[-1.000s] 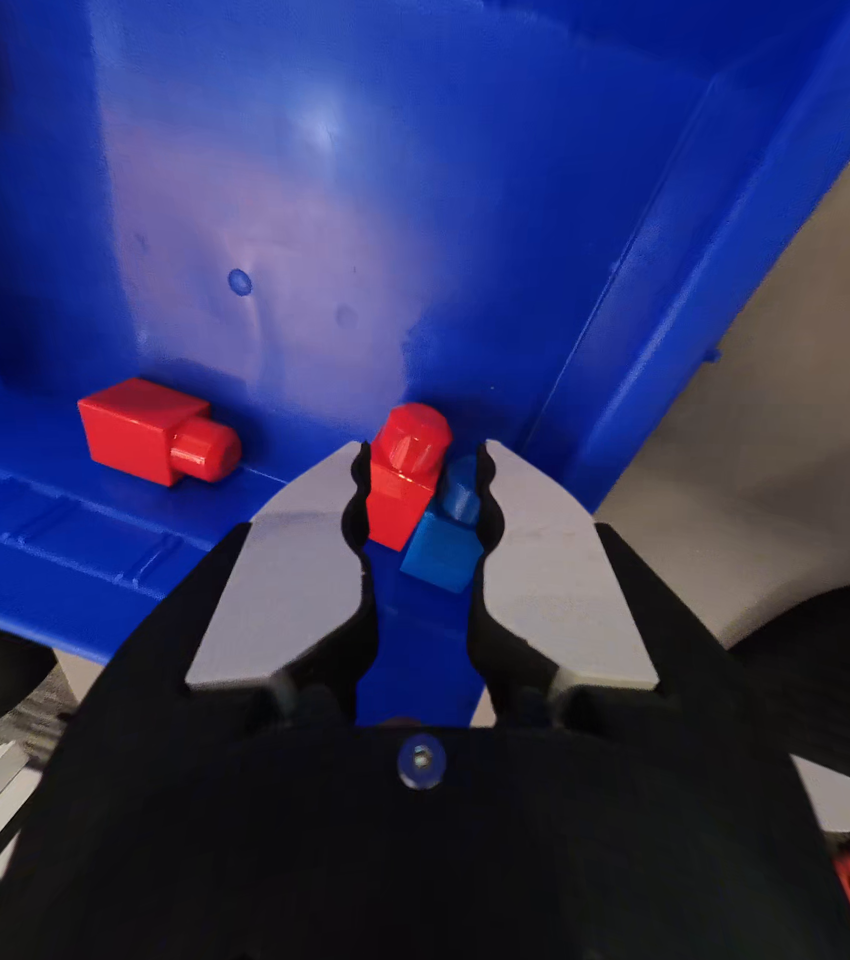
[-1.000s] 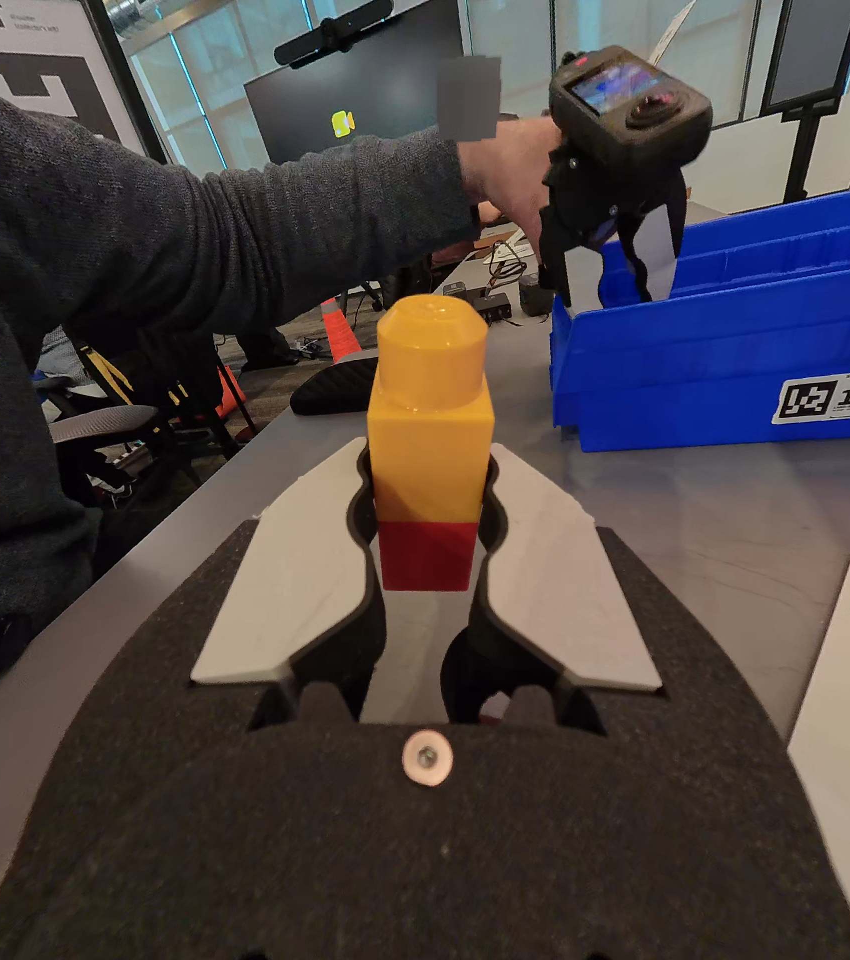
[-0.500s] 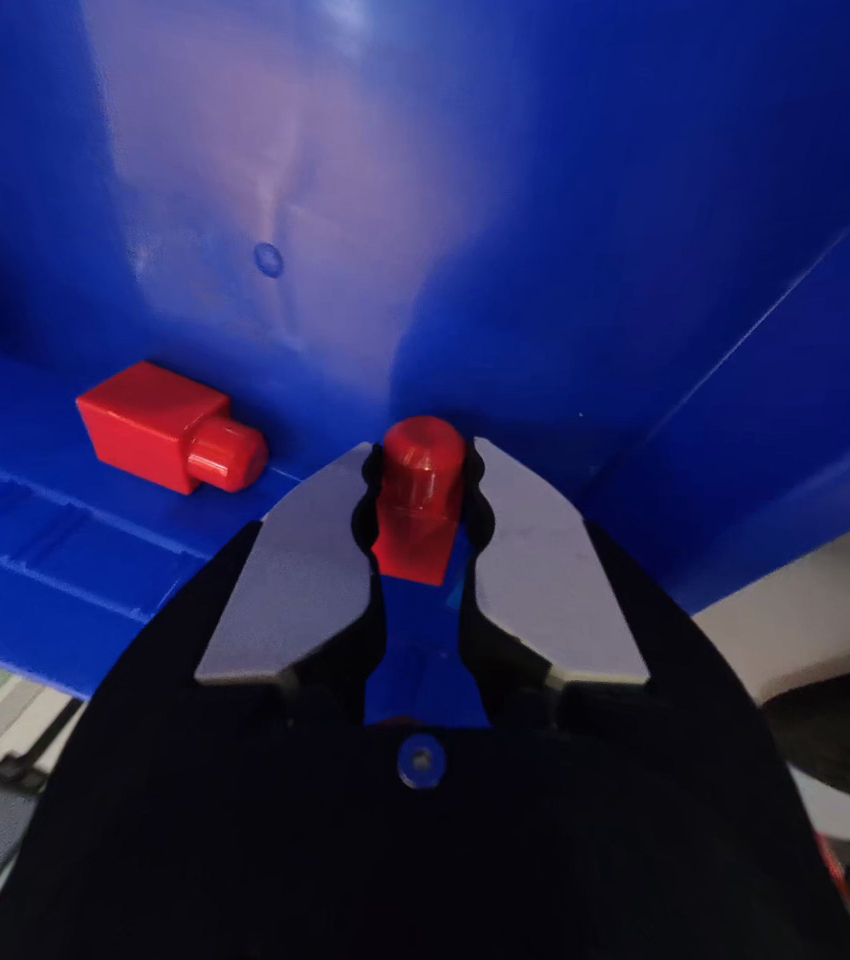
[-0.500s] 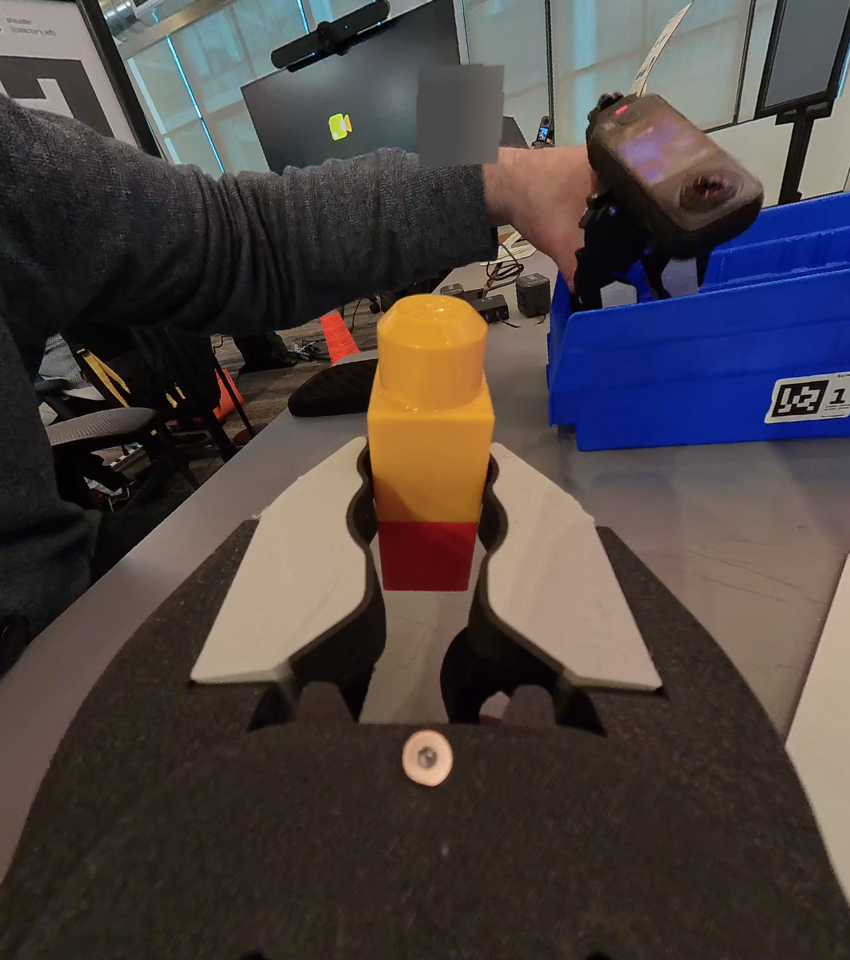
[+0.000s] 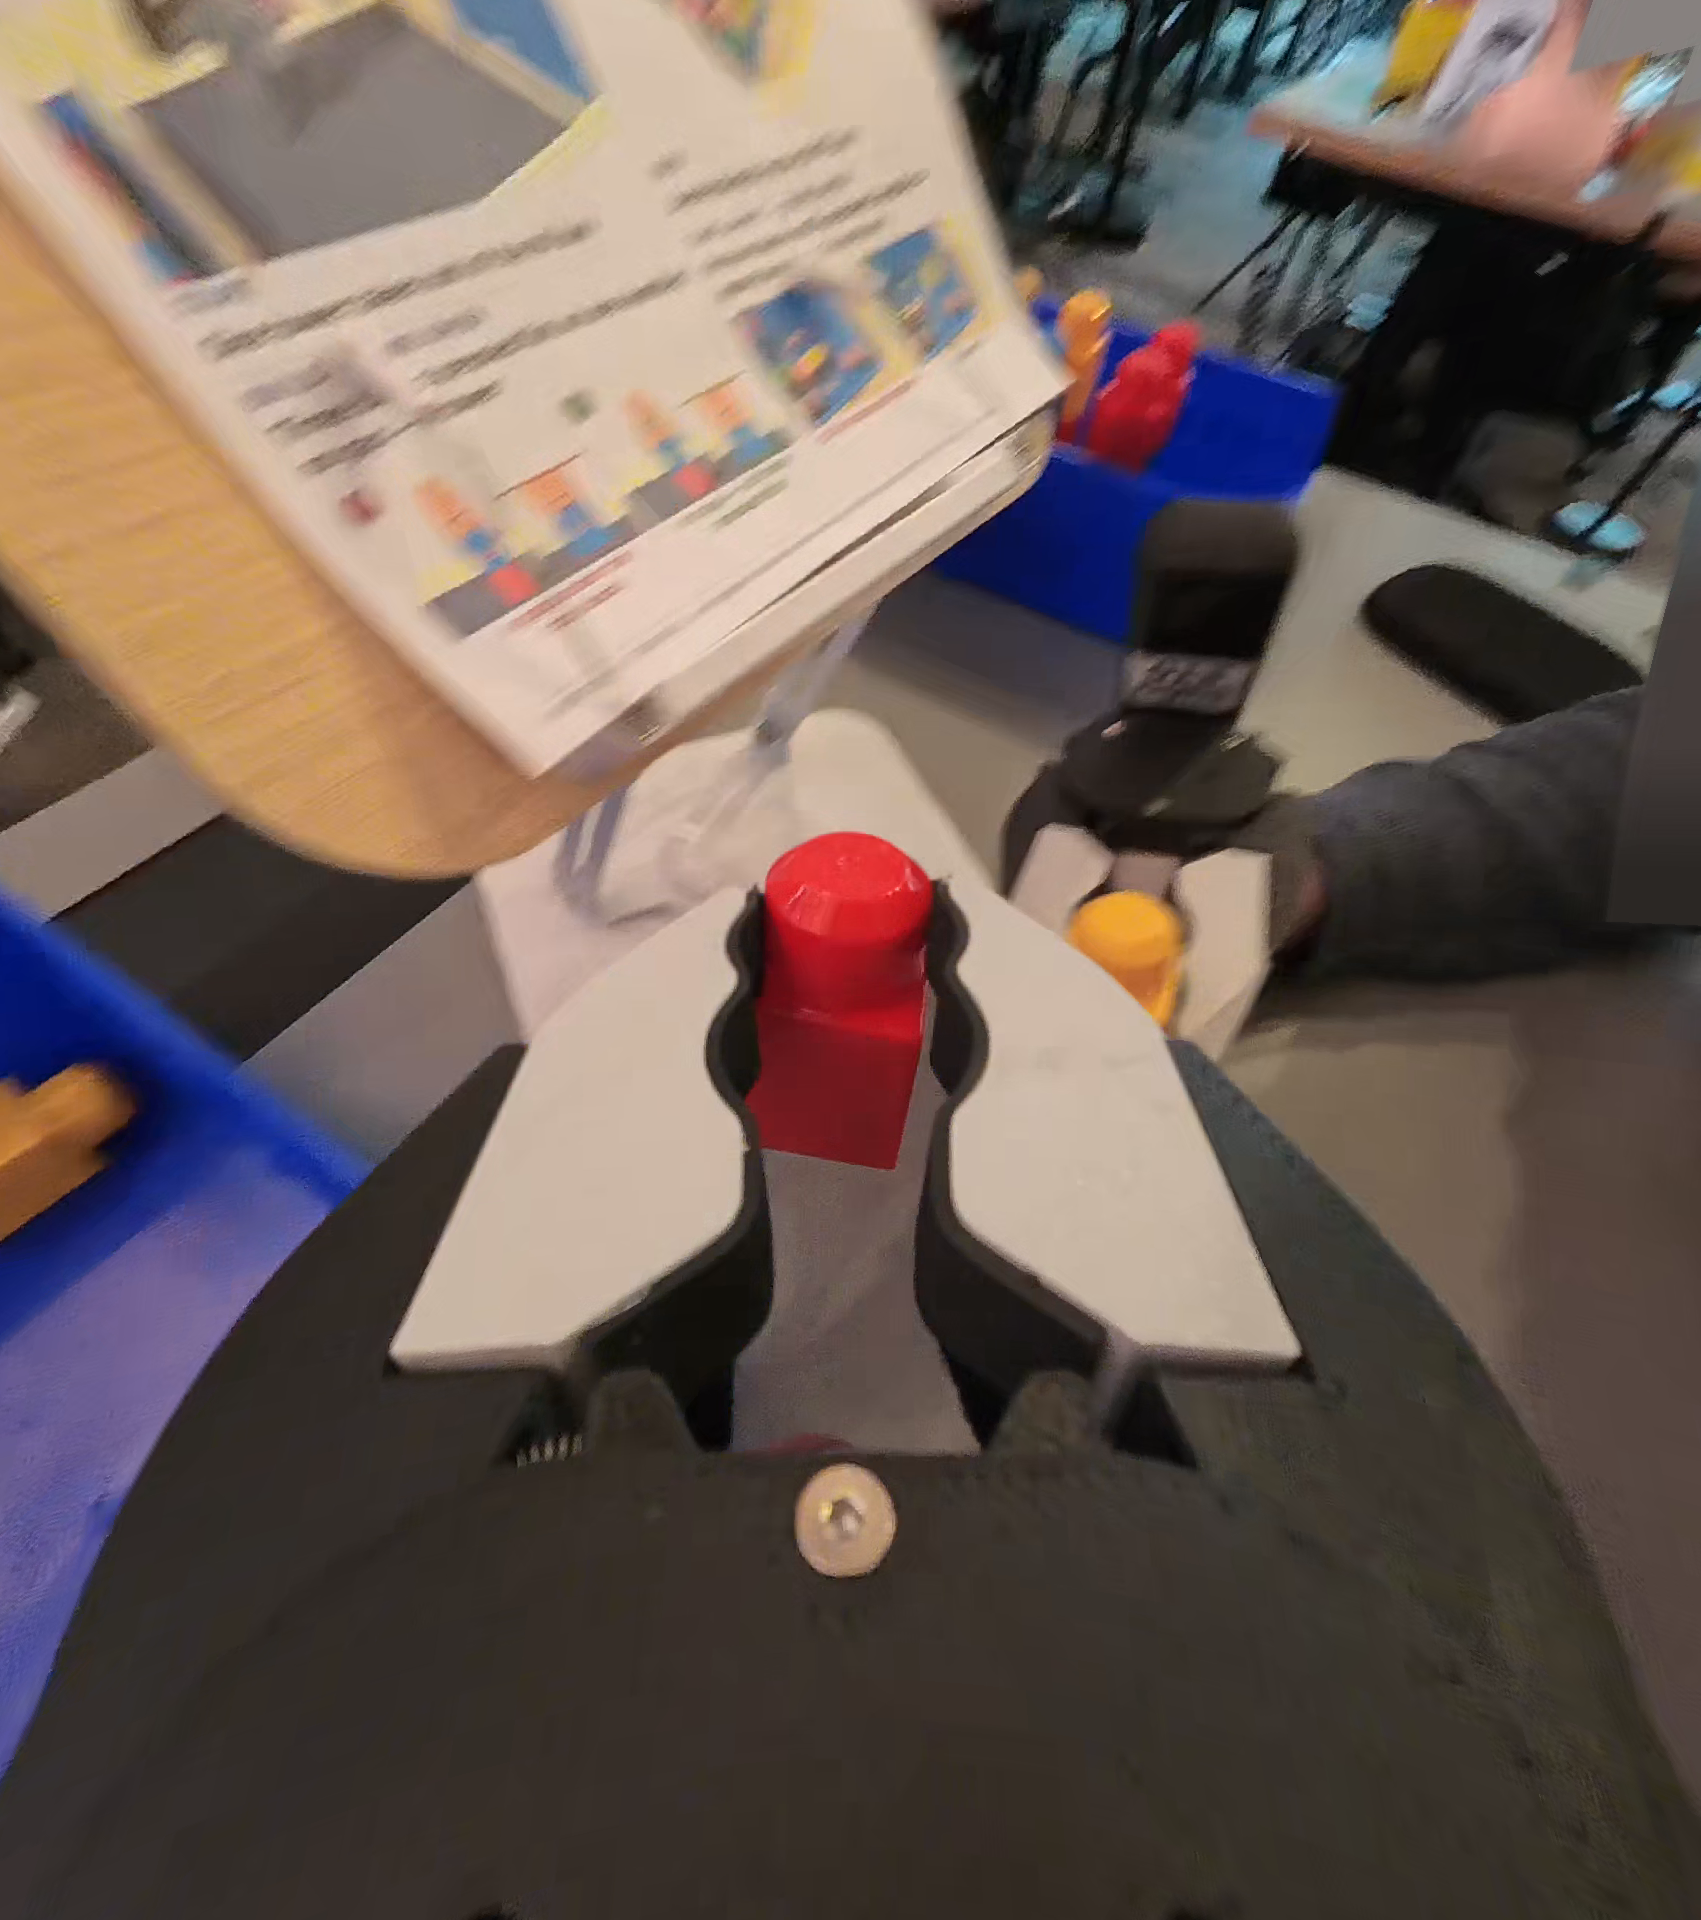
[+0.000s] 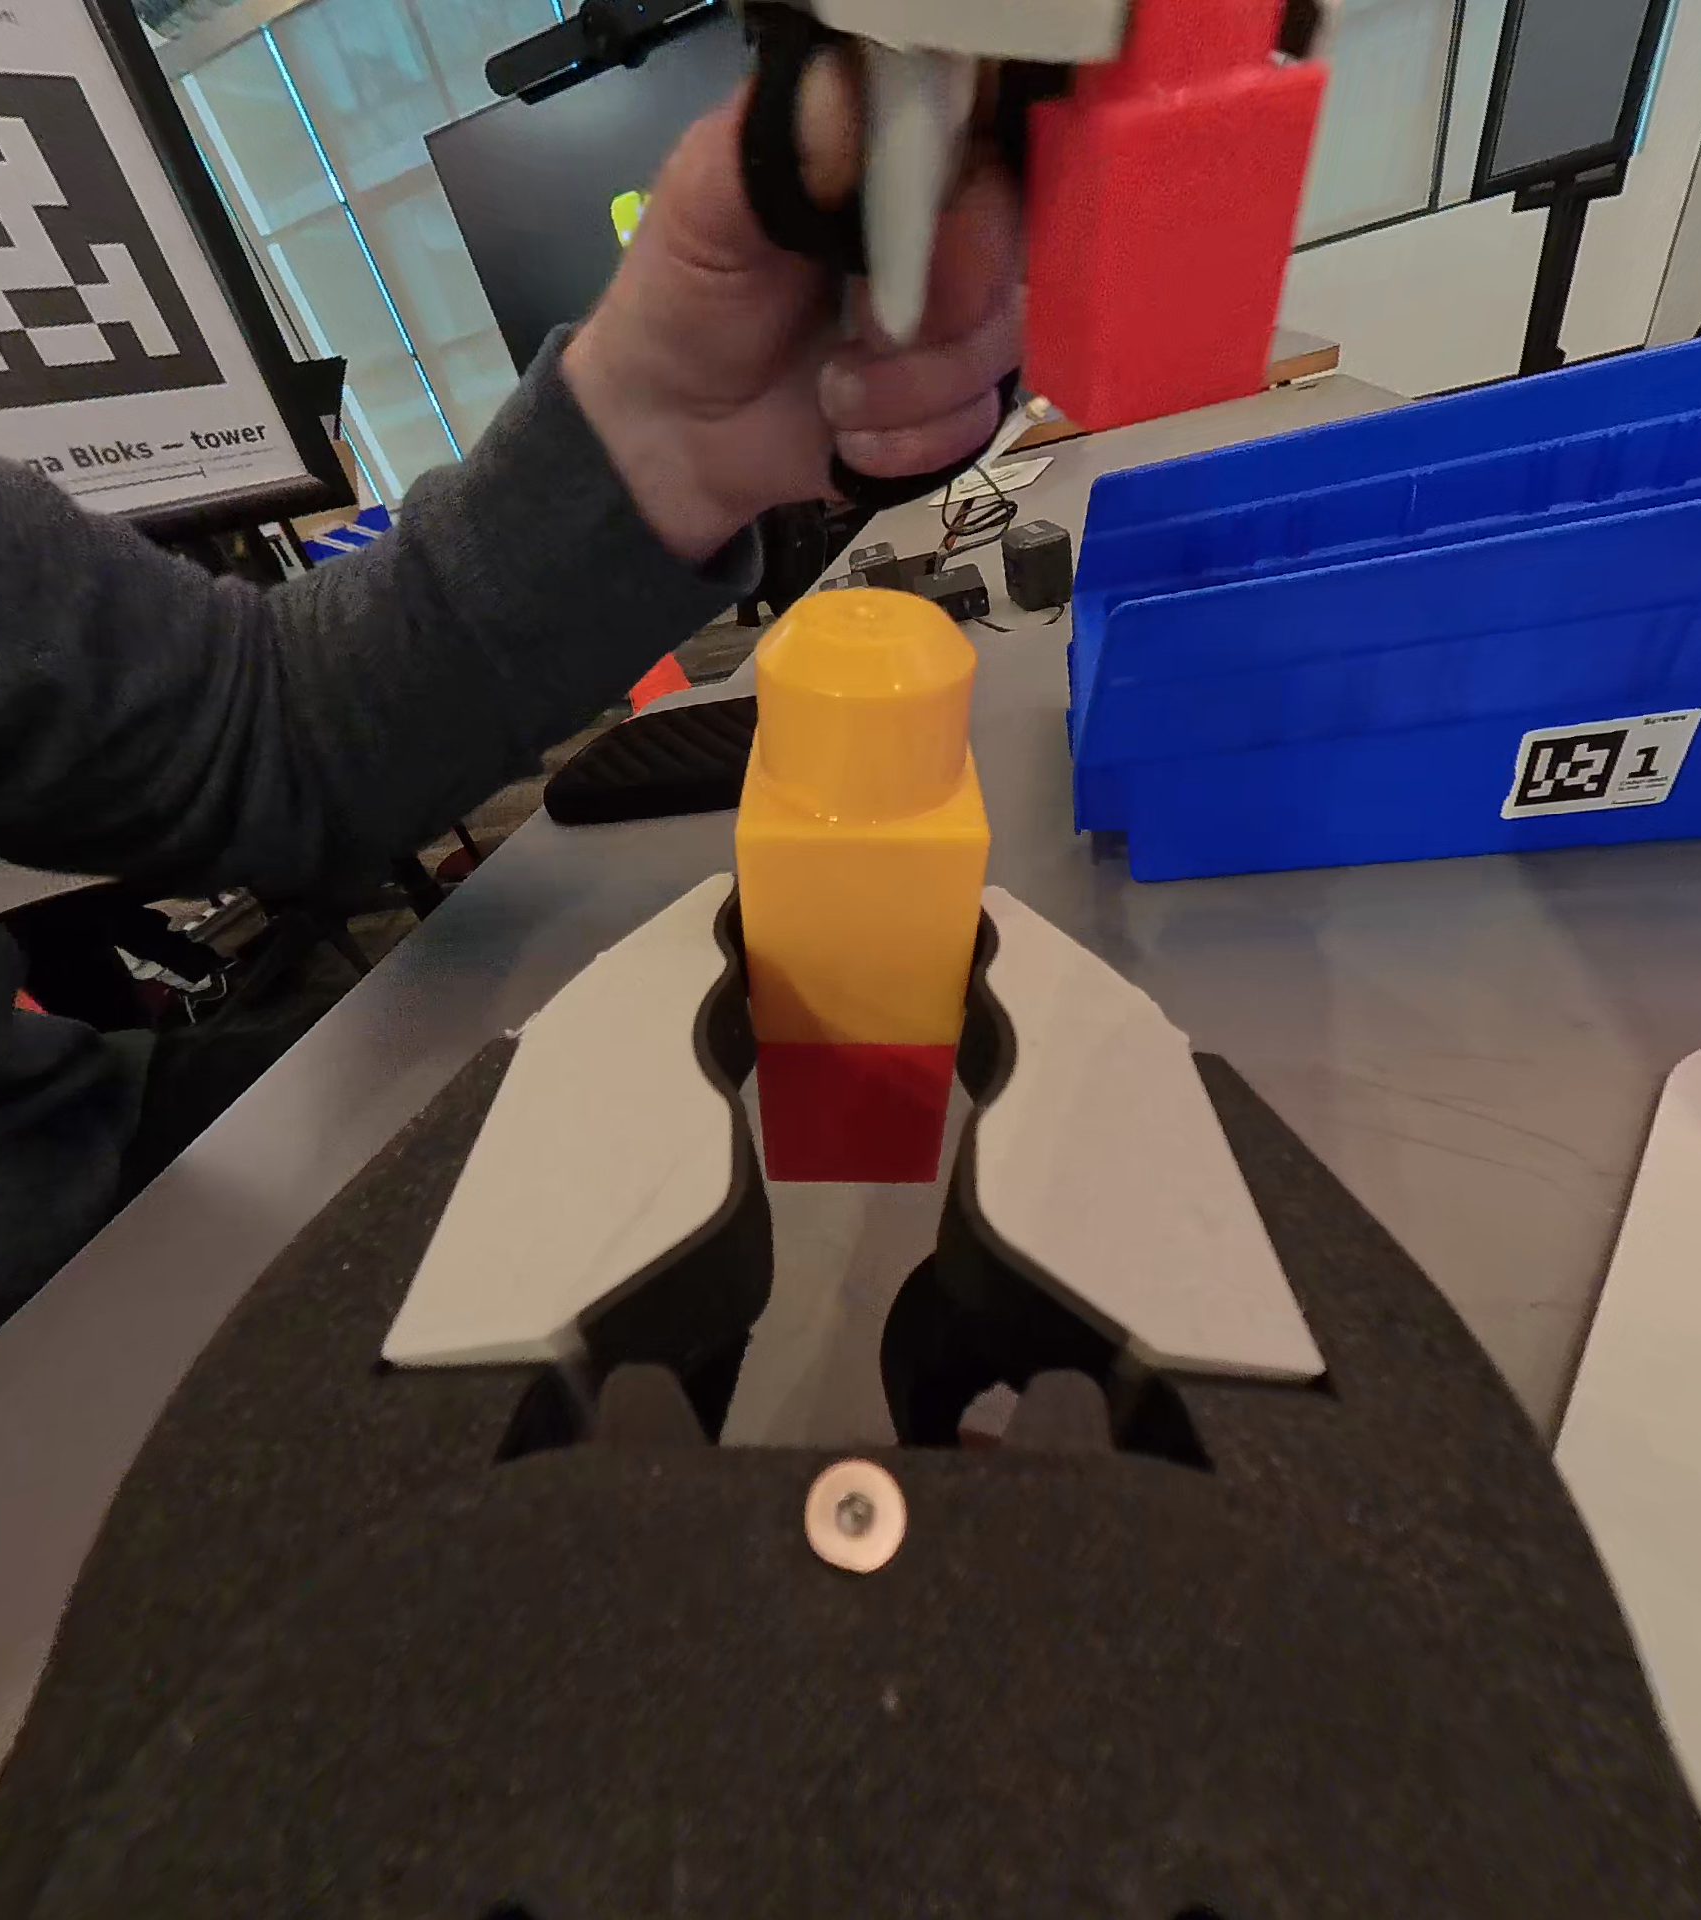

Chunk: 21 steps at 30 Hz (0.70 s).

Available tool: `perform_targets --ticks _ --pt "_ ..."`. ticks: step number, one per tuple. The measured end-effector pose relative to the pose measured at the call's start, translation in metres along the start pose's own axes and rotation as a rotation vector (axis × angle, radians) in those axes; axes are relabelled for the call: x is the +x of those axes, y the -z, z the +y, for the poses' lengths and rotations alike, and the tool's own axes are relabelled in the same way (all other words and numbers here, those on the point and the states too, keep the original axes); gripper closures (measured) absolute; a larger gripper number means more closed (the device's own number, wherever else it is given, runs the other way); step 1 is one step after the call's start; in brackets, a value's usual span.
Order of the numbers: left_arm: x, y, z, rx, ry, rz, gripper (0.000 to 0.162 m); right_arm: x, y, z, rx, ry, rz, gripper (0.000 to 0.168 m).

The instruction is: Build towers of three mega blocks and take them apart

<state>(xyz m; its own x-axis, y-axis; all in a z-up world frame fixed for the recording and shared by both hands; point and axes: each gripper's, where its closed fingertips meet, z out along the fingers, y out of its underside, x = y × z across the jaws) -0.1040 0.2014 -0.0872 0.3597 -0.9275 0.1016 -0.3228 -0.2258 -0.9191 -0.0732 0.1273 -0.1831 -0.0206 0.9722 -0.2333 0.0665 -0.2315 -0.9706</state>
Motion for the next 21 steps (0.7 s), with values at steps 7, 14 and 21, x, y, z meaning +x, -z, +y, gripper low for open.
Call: perform_targets --ticks 7,14,21 --pt "0.054 -0.026 -0.025 0.214 0.101 0.180 0.133 0.001 0.000 0.000 0.001 0.003 0.008 0.132" --pt "0.057 -0.041 -0.010 0.187 0.137 0.195 0.133 0.000 -0.002 0.003 -0.022 0.013 0.009 0.132" --pt "0.064 -0.051 0.000 0.160 0.149 0.243 0.133 -0.002 -0.007 0.009 -0.072 0.031 0.009 0.132"
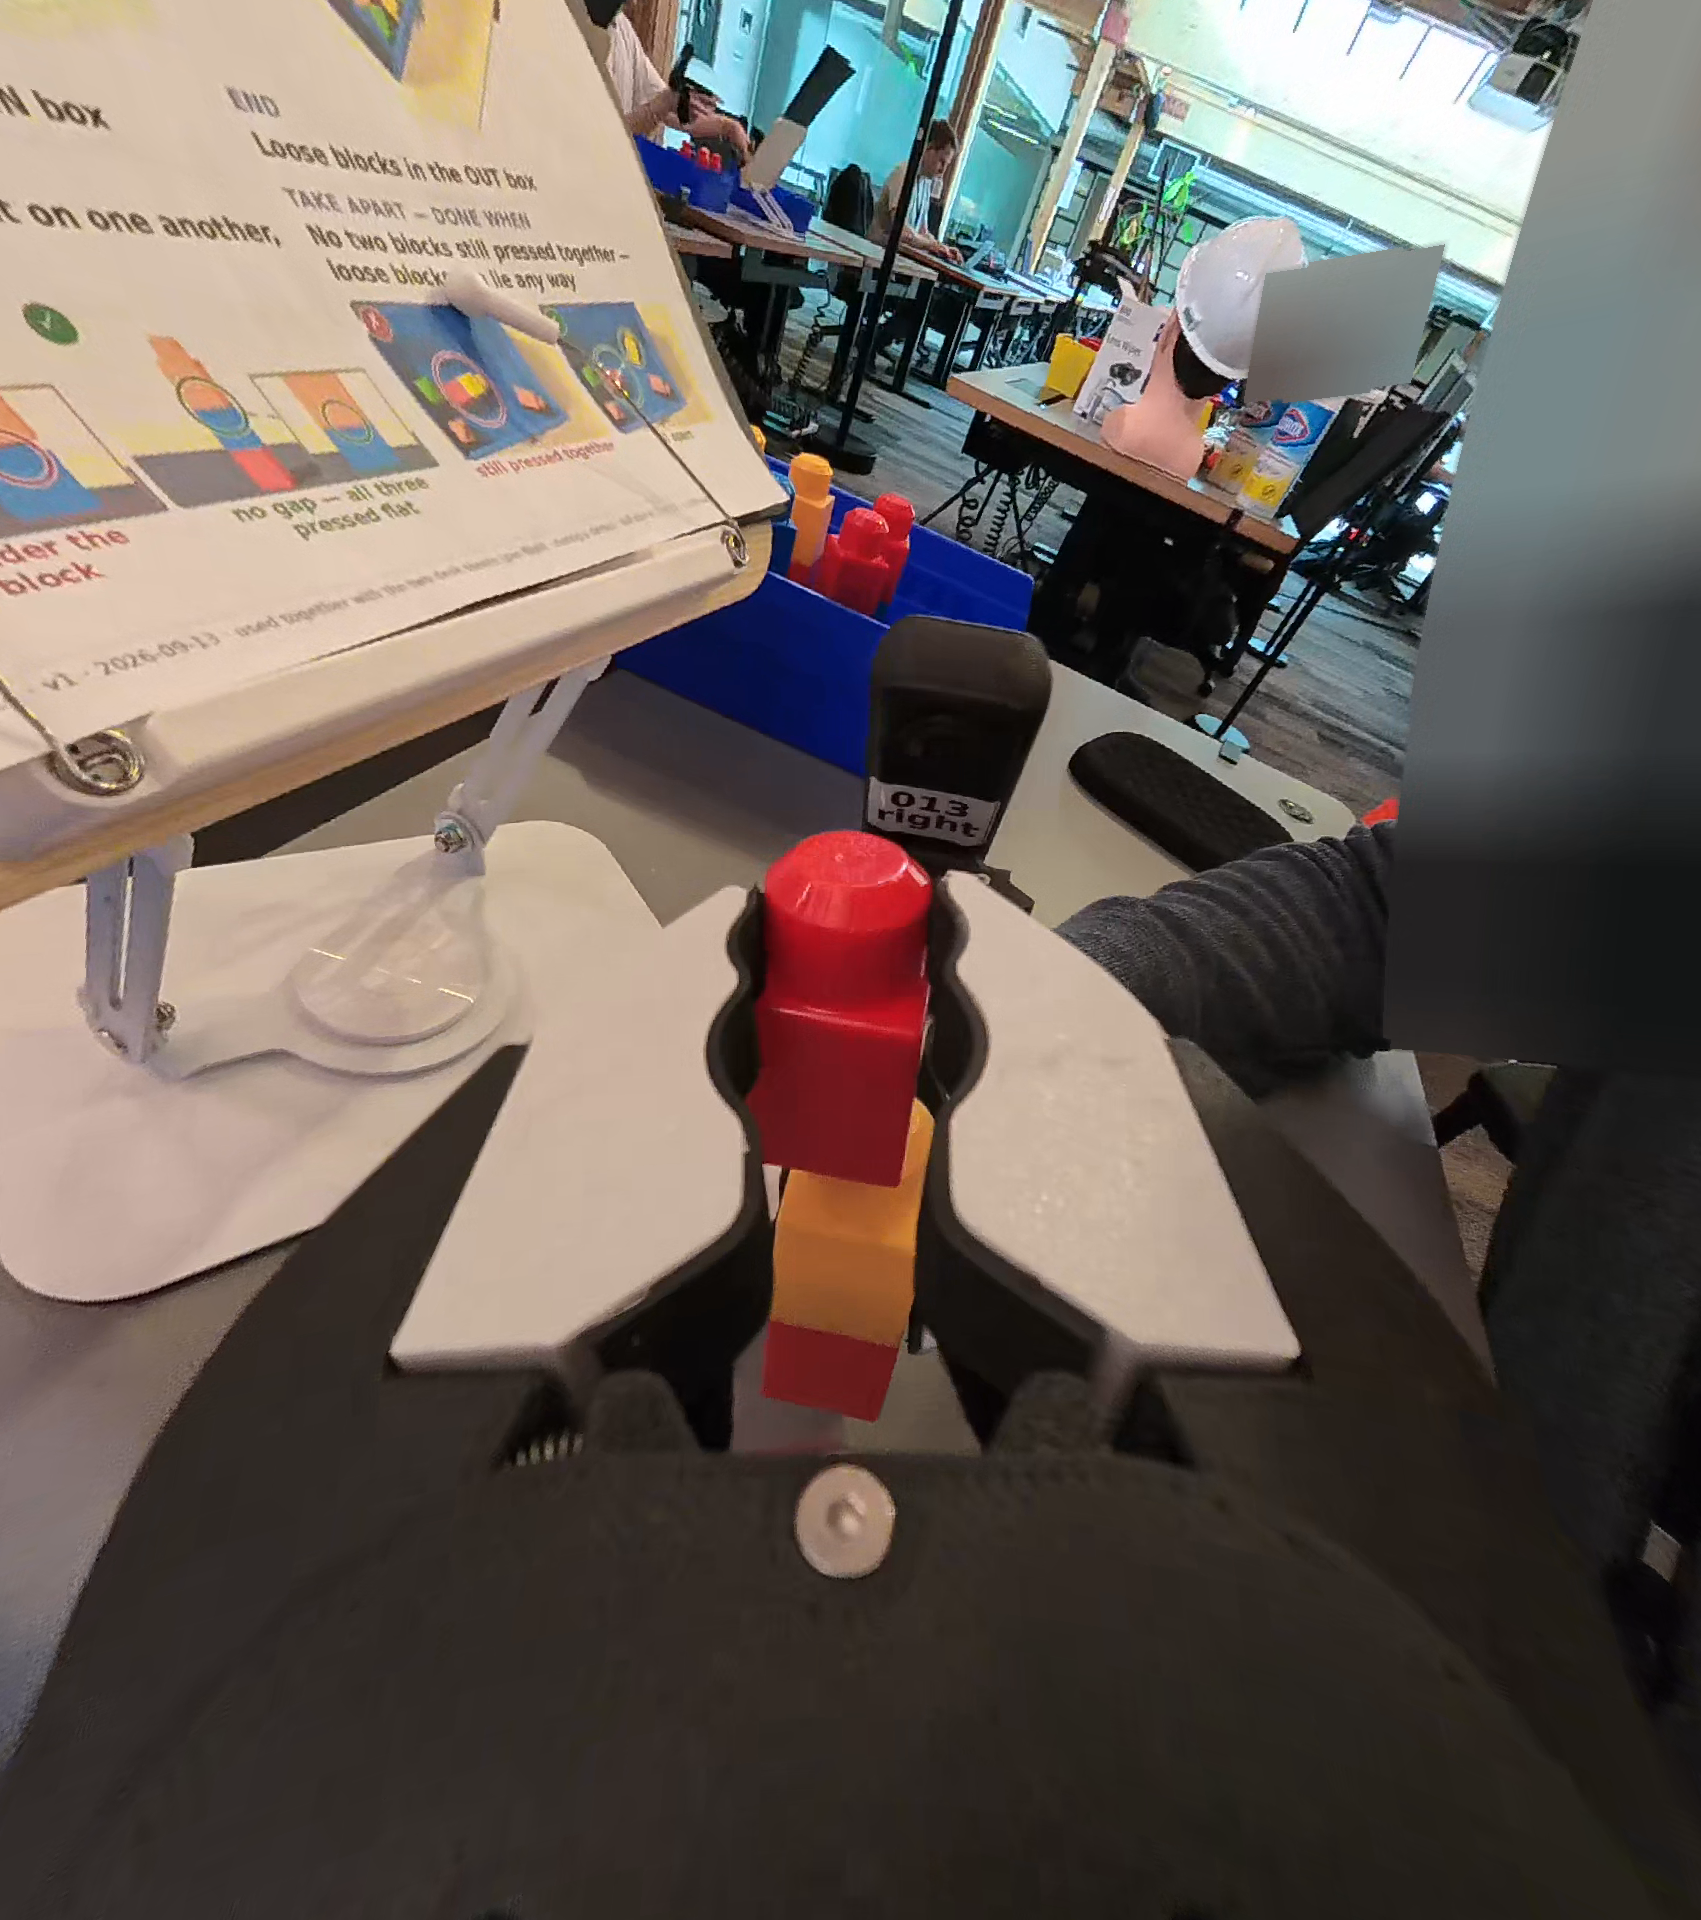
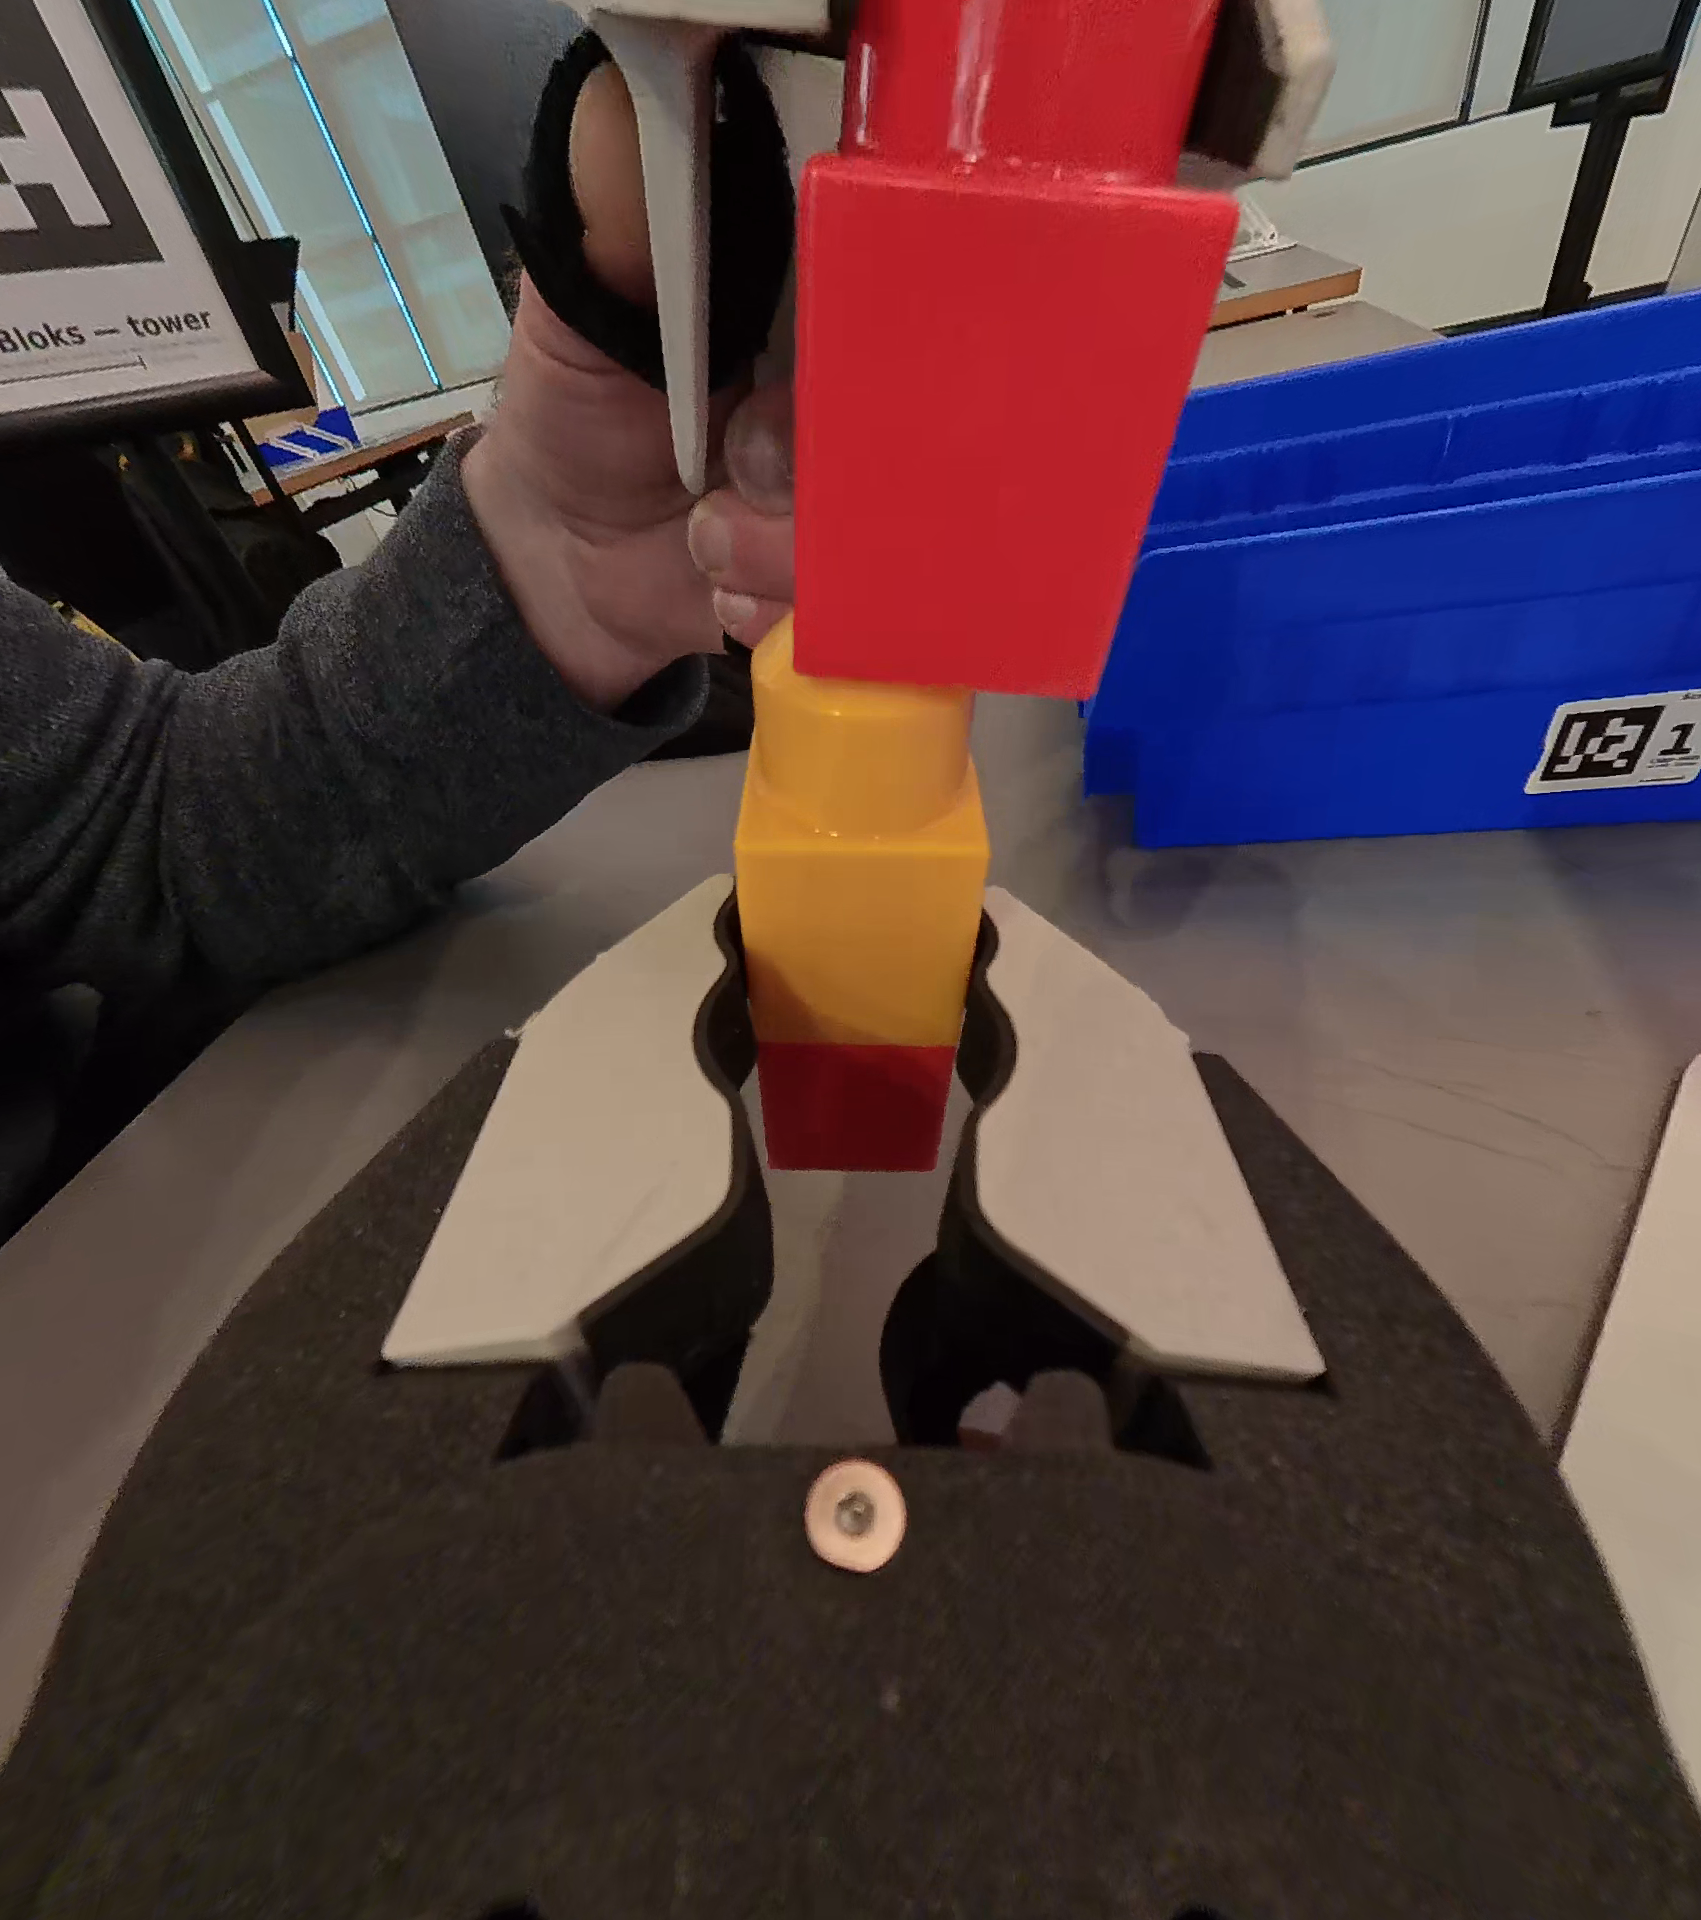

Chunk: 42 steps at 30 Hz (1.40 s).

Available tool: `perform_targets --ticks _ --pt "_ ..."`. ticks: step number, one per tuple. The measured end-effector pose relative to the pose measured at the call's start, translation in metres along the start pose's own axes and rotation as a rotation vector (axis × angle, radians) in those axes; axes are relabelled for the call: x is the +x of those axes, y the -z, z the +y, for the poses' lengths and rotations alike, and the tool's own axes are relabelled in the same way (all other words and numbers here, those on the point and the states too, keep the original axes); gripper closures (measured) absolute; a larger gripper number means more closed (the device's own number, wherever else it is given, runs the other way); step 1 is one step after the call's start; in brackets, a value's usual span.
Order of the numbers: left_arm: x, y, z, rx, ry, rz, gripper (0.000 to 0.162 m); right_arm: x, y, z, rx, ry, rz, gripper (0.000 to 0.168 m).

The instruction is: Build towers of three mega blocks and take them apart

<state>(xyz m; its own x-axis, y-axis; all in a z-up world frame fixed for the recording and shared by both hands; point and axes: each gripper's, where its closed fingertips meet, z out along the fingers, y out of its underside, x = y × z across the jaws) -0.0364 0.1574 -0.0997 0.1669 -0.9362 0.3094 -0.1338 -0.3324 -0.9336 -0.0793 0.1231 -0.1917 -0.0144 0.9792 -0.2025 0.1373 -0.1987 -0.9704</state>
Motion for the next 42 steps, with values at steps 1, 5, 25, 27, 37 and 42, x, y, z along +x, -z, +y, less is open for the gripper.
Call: perform_targets --ticks 1,5,25,27,37,42 --pt "0.001 0.001 0.000 0.004 -0.002 0.003 0.133 0.000 0.000 0.000 0.002 -0.002 -0.002 0.132" --pt "0.002 0.002 -0.001 0.007 -0.009 0.005 0.133 0.000 0.001 -0.001 0.010 -0.007 -0.004 0.132" --pt "0.001 -0.008 0.012 -0.030 -0.032 0.010 0.133 0.006 0.005 -0.005 0.044 -0.054 0.000 0.133" --pt "0.000 -0.009 0.013 -0.034 -0.036 0.001 0.133 0.006 0.005 -0.005 0.045 -0.057 0.000 0.133" --pt "-0.001 -0.015 0.016 -0.058 -0.062 -0.026 0.133 0.007 0.004 -0.004 0.032 -0.055 0.008 0.133" --pt "-0.001 -0.016 0.018 -0.064 -0.070 -0.037 0.133 0.008 0.004 -0.004 0.030 -0.056 0.012 0.133"
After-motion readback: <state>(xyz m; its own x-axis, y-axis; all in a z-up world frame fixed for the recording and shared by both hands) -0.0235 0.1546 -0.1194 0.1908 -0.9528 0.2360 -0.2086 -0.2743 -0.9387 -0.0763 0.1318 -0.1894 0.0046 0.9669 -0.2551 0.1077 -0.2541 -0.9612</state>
